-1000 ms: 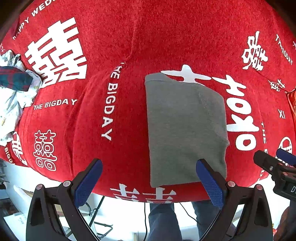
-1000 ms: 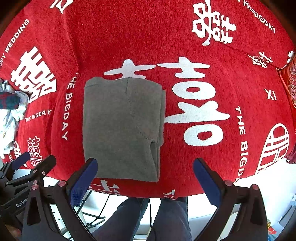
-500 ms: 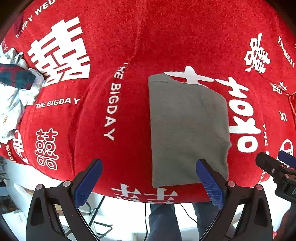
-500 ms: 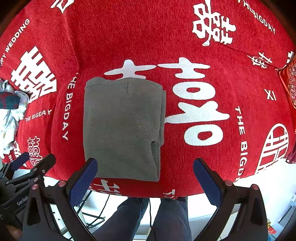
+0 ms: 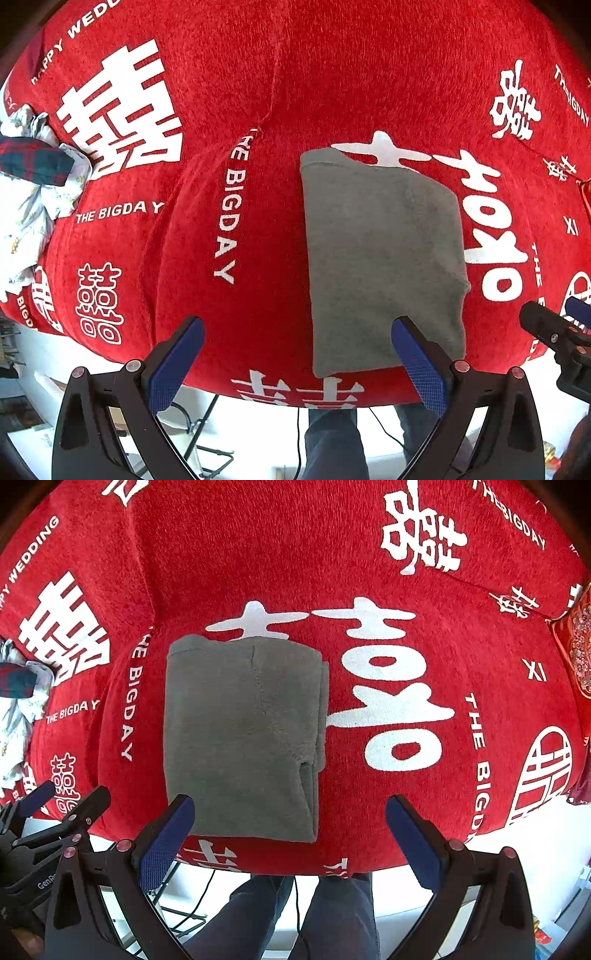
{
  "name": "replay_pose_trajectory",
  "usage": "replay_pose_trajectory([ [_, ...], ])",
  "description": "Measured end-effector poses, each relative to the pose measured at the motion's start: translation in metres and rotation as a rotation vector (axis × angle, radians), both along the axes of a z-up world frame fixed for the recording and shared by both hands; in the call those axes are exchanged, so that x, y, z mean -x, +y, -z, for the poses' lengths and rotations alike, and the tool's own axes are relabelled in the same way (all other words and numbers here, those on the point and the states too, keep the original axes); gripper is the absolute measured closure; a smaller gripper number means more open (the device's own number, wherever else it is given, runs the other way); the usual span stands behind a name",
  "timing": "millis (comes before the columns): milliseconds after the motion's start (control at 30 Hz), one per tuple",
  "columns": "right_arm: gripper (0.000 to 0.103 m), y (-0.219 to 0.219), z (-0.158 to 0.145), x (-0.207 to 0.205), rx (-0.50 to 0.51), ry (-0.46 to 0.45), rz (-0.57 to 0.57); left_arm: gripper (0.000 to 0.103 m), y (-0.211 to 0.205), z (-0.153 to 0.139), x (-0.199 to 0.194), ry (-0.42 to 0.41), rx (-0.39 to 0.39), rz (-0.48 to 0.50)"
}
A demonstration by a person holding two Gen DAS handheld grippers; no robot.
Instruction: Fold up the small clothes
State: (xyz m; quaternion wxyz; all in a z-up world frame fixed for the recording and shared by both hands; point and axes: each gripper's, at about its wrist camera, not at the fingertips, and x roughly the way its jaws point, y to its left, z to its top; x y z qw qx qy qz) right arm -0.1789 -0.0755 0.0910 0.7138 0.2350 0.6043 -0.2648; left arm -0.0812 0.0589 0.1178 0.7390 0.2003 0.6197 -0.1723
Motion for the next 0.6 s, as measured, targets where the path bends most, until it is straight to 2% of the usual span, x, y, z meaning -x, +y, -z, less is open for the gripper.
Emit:
replay_pose_trajectory([
  [233,0.0,0.0055,0.0024,0.0016,0.01,-0.001,0.018,0.002,0.0036,0.0051,0.0005,0.013,0.007,-0.003],
  [600,0.0,0.0071,0.0042,0.0023,0.008,-0.016,0.014,0.002,0.0033,0.002,0.0038,-0.033,0.01,-0.001],
])
